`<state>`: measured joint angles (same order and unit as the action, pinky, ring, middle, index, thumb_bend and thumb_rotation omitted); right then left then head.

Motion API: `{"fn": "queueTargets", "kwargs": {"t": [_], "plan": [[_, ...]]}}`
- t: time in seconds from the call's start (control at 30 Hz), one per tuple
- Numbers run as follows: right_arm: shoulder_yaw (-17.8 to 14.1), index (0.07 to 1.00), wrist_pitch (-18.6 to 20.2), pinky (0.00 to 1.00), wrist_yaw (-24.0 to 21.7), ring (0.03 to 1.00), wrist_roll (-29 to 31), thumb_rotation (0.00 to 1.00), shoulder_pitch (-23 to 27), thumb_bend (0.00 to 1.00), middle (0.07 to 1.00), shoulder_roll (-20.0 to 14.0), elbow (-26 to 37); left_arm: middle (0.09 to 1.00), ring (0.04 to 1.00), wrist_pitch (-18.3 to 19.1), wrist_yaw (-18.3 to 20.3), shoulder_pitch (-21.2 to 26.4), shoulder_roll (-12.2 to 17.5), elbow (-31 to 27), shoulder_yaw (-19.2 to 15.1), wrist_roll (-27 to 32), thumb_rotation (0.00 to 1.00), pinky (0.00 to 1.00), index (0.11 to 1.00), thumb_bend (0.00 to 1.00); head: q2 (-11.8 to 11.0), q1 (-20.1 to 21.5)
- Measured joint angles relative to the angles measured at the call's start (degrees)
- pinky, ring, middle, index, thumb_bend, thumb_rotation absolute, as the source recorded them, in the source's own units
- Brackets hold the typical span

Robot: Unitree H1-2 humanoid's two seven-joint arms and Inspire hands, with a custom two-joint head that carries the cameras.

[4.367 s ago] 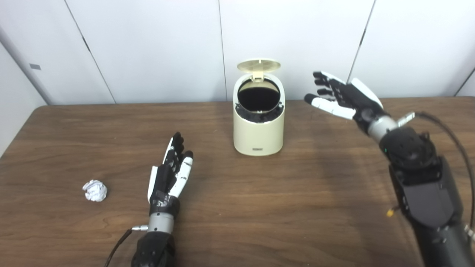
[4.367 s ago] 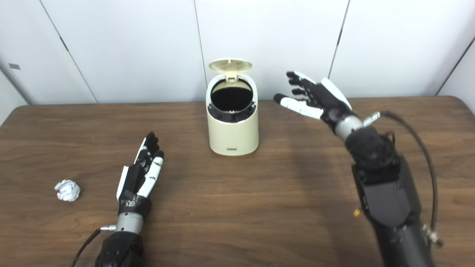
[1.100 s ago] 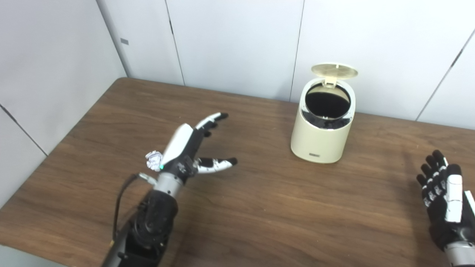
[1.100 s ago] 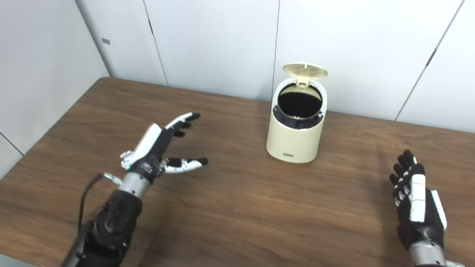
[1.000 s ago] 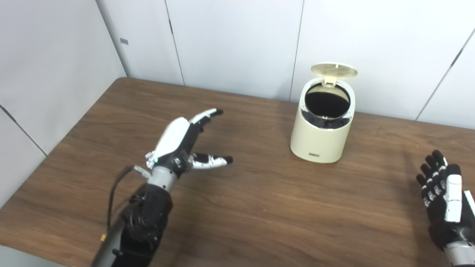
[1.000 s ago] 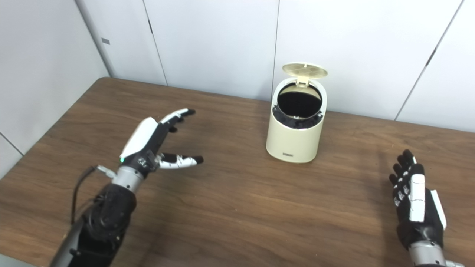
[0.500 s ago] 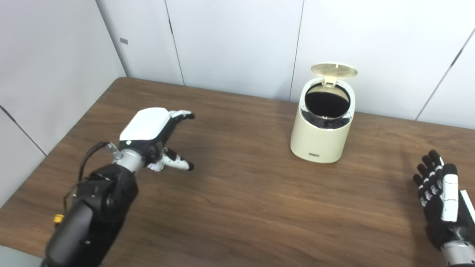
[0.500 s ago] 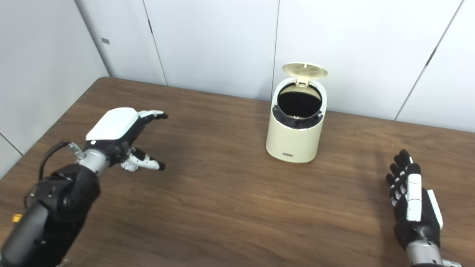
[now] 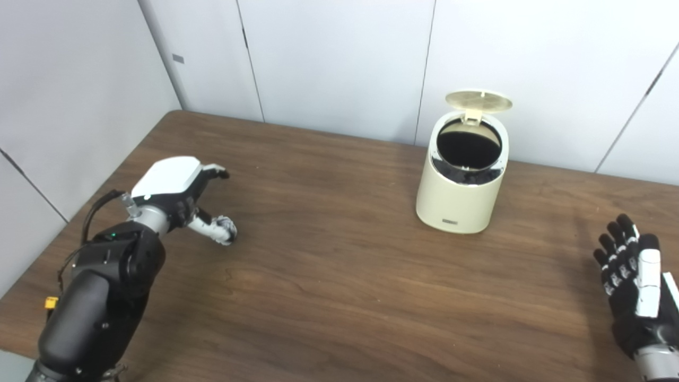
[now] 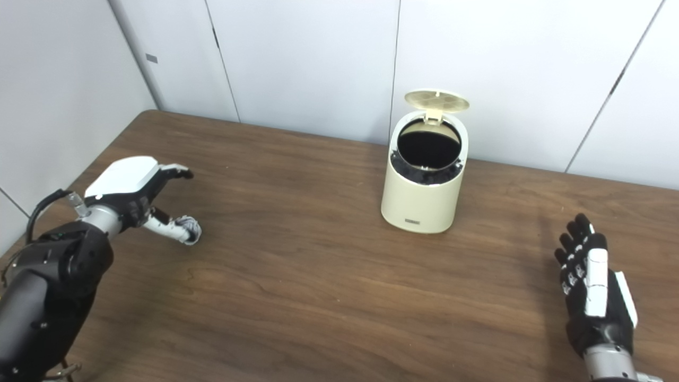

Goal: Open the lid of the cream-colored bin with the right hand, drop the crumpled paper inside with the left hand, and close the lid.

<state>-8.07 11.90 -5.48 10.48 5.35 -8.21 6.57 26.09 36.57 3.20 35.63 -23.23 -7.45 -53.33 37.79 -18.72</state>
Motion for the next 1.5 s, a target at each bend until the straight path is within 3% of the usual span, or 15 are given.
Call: {"fn": "queueTargets", "kwargs": {"t": [0.2,0.37,0.8,1.27,1.5], "plan": [[-0.2,0.985,0.0,0.97,0.0,0.986,0.3,1.00,0.1,0.55,0.994,0.0,-0.1,0.882,0.857,0.3,-0.4,-0.6,-0.1,2.7,0.2,0.4,0.16,0.70,0.859,0.86,0.0,0.0],[-0.1,0.983,0.0,0.95,0.1,0.989,0.2,1.00,0.1,0.56,0.995,0.0,-0.1,0.839,0.799,0.3,0.1,-0.4,-0.1,4.6,1.0,0.4,0.17,0.65,0.833,0.86,-0.2,0.5],[0.4,0.987,0.0,0.95,0.9,0.992,-0.4,1.00,0.2,0.55,1.000,0.0,-0.7,0.804,0.745,0.3,-1.5,1.8,0.0,8.8,1.7,3.2,0.09,0.62,0.782,0.85,-0.2,1.1],[0.3,0.985,0.0,0.96,1.0,0.994,0.4,1.00,0.2,0.58,1.000,0.1,-0.9,0.764,0.715,0.3,-4.4,1.8,1.0,9.0,3.7,5.8,0.05,0.61,0.753,0.84,-0.1,1.2],[0.3,0.986,0.0,0.95,1.0,0.986,0.4,1.00,0.5,0.58,0.995,0.0,-1.3,0.774,0.736,0.4,-1.9,1.5,1.4,6.7,4.5,3.6,0.07,0.61,0.756,0.83,0.3,1.0]]}}
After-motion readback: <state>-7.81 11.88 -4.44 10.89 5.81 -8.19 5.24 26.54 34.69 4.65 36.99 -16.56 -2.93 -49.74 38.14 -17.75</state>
